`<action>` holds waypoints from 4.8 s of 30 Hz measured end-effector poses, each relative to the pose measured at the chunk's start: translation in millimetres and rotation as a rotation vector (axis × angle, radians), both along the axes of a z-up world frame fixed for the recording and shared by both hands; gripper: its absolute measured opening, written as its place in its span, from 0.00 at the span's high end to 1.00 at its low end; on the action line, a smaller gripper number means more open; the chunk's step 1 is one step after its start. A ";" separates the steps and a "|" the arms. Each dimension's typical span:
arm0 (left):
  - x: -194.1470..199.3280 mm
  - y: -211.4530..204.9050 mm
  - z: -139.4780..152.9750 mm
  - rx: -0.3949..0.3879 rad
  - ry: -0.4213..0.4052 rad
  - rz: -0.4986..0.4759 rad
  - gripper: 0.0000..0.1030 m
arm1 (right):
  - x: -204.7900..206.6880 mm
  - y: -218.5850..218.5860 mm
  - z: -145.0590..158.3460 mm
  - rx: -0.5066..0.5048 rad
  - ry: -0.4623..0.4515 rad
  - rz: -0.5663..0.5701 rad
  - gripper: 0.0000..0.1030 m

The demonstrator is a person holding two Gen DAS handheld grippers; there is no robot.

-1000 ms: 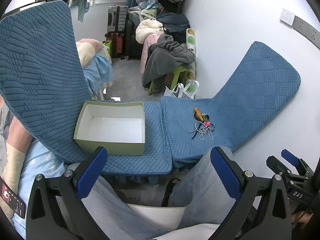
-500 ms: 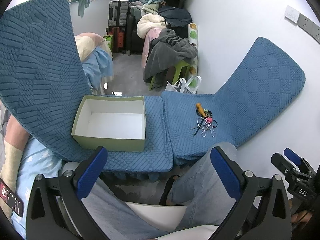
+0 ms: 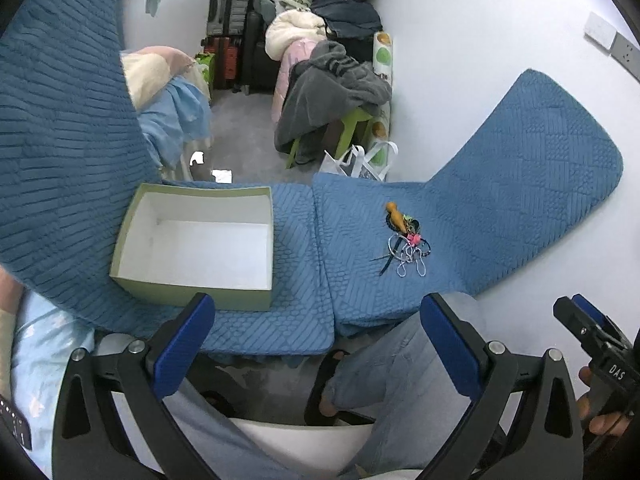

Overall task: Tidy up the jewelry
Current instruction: 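Lower the left gripper onto the jewelry pile and grasp the silver hoop earring while the right gripper approaches, then grasp the small silver earring hook with the right gripper, then release the hoop into the white box with the left gripper while the right drops the hook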

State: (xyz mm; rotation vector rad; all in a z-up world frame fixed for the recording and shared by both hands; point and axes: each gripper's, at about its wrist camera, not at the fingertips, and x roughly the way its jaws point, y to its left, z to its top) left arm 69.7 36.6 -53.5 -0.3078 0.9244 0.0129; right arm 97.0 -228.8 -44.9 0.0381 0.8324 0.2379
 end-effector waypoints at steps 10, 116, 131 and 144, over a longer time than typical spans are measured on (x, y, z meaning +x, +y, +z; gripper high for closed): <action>42.0 -20.1 -33.8 -0.011 0.052 -0.074 0.11 | 40.0 -2.8 -41.2 0.027 0.075 0.010 0.27; 189.4 -3.0 -213.9 -0.220 0.154 -0.117 0.97 | 203.7 75.4 -284.5 -0.211 0.173 0.020 0.96; 171.4 -10.5 -216.9 -0.195 0.188 -0.111 0.97 | 167.8 71.8 -273.9 -0.128 0.265 0.124 0.97; 157.3 -5.8 -184.3 -0.171 0.181 -0.078 0.97 | 150.5 63.2 -219.9 -0.069 0.277 0.126 0.97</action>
